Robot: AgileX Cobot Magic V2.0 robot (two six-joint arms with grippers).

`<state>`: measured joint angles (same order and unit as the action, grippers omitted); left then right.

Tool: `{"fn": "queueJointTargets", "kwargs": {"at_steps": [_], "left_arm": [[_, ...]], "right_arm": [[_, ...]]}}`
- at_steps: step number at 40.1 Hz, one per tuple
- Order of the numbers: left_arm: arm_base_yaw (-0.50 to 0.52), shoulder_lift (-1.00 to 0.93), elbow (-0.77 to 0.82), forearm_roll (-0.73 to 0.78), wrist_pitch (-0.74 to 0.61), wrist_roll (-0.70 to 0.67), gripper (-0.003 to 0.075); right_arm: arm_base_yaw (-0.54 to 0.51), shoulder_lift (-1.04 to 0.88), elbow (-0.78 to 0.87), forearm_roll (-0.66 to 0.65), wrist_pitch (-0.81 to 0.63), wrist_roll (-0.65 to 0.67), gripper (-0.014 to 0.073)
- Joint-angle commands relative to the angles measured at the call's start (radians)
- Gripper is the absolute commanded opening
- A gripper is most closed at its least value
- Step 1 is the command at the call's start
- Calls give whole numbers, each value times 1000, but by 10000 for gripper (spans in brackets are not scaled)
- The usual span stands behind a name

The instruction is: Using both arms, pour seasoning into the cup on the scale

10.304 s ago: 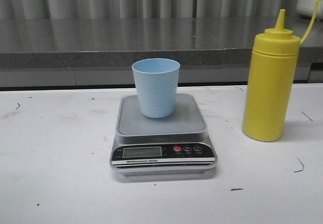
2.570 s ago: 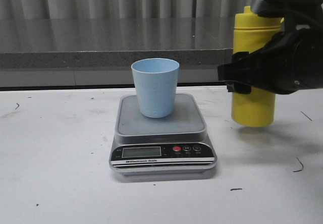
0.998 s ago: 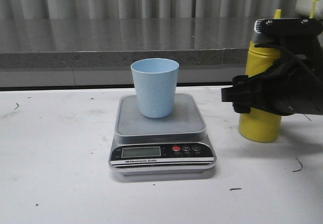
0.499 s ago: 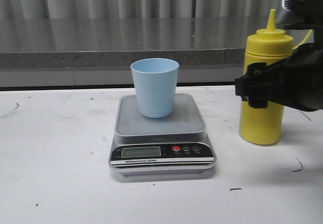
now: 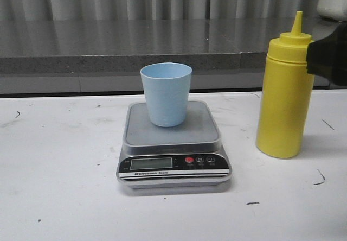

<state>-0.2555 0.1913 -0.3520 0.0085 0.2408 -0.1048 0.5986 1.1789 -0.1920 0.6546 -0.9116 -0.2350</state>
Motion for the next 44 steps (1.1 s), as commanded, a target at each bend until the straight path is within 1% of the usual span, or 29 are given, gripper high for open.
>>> {"fn": "queueJointTargets", "kwargs": {"at_steps": [1, 4, 6, 9, 10, 12, 14, 17, 19, 21, 22, 24, 25, 26, 27, 29, 31, 38, 44], "left_arm": [[3, 9, -29, -8, -85, -6, -20], [3, 9, -29, -8, -85, -6, -20], [3, 9, -29, -8, -85, -6, -20], [3, 9, -29, -8, -85, -6, -20], [3, 9, -29, -8, -85, -6, -20], [3, 9, -29, -8, -85, -6, -20], [3, 9, -29, -8, -85, -6, -20], [3, 9, -29, -8, -85, -6, -20], [3, 9, -29, -8, -85, -6, -20], [3, 9, -29, -8, -85, -6, -20], [3, 9, -29, -8, -85, -6, -20], [3, 9, -29, -8, -85, -6, -20], [3, 9, -29, -8, -85, -6, -20], [3, 9, -29, -8, -85, -6, -20], [3, 9, -29, -8, -85, -6, -20], [3, 9, -29, -8, -85, -6, -20], [3, 9, -29, -8, -85, -6, -20], [3, 9, -29, -8, -85, -6, -20], [3, 9, -29, -8, -85, -6, -20]], "right_arm": [[1, -125, -23, -13, 44, -86, 552], [-1, -226, -59, 70, 194, -207, 442], [-8, -289, -93, 152, 298, -326, 356], [-27, -376, -152, 303, 434, -557, 242], [-36, -404, -168, 349, 470, -646, 221], [-51, -448, -211, 482, 515, -793, 185], [-67, -489, -247, 610, 521, -952, 175], [-80, -530, -305, 855, 486, -1166, 157], [-80, -549, -339, 998, 429, -1309, 134], [-77, -565, -379, 1151, 340, -1479, 78], [-76, -571, -395, 1201, 289, -1561, 49], [-69, -579, -417, 1199, 192, -1660, -44], [-67, -583, -425, 1199, 162, -1700, -97], [-65, -590, -432, 1199, 130, -1729, -130], [-65, -595, -439, 1199, 107, -1747, -115], [-63, -611, -445, 1199, 73, -1785, -116], [-63, -633, -444, 1199, 78, -1794, -116], [-63, -715, -443, 1199, 188, -1794, -116], [-63, -744, -443, 1199, 206, -1794, -116]]}}
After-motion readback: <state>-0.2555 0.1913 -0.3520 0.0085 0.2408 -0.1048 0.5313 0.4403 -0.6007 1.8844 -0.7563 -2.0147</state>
